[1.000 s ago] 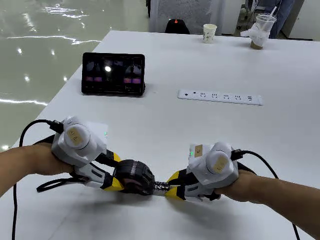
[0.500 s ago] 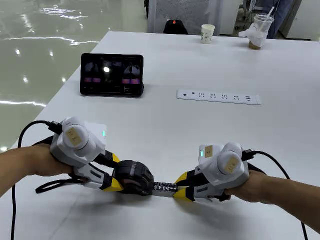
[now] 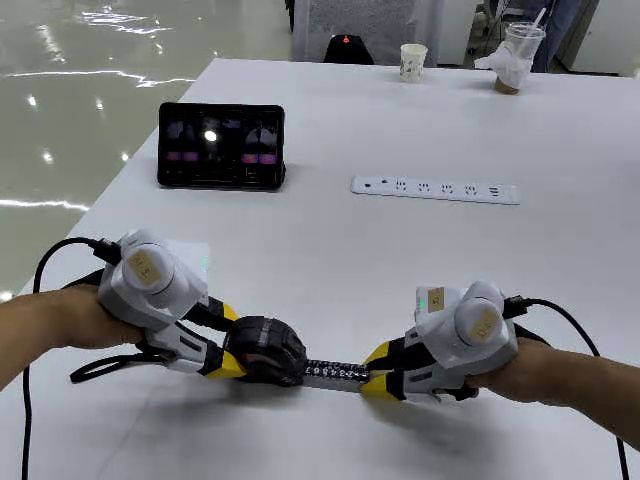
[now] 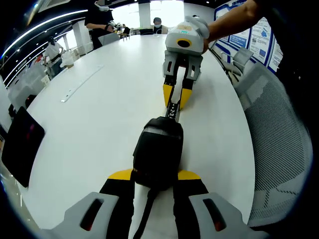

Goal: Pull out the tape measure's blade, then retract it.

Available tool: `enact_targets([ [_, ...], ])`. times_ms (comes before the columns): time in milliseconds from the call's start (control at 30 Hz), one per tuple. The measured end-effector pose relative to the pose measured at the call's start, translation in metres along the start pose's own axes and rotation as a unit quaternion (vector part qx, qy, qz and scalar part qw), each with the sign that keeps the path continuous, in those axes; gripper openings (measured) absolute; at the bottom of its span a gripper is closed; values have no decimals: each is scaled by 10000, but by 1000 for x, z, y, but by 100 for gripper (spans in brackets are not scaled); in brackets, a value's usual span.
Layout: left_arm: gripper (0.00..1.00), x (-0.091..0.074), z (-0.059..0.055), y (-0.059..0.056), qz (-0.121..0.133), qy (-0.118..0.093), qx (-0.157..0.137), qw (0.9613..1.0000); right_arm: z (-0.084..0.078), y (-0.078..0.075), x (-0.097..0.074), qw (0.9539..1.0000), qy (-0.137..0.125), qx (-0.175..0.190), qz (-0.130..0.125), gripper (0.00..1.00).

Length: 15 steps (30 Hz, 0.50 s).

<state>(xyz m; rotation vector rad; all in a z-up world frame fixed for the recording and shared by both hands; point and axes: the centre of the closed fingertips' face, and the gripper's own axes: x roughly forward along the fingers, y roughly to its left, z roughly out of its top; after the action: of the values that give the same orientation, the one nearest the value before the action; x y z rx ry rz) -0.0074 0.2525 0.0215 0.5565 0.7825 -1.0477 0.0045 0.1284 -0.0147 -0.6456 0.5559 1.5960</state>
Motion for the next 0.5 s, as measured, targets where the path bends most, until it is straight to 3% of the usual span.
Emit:
enact_targets([
  [500,24,1,-1,2,-9,6,-12,10000,-13,-1,-15,10000,29,19,-40,9],
])
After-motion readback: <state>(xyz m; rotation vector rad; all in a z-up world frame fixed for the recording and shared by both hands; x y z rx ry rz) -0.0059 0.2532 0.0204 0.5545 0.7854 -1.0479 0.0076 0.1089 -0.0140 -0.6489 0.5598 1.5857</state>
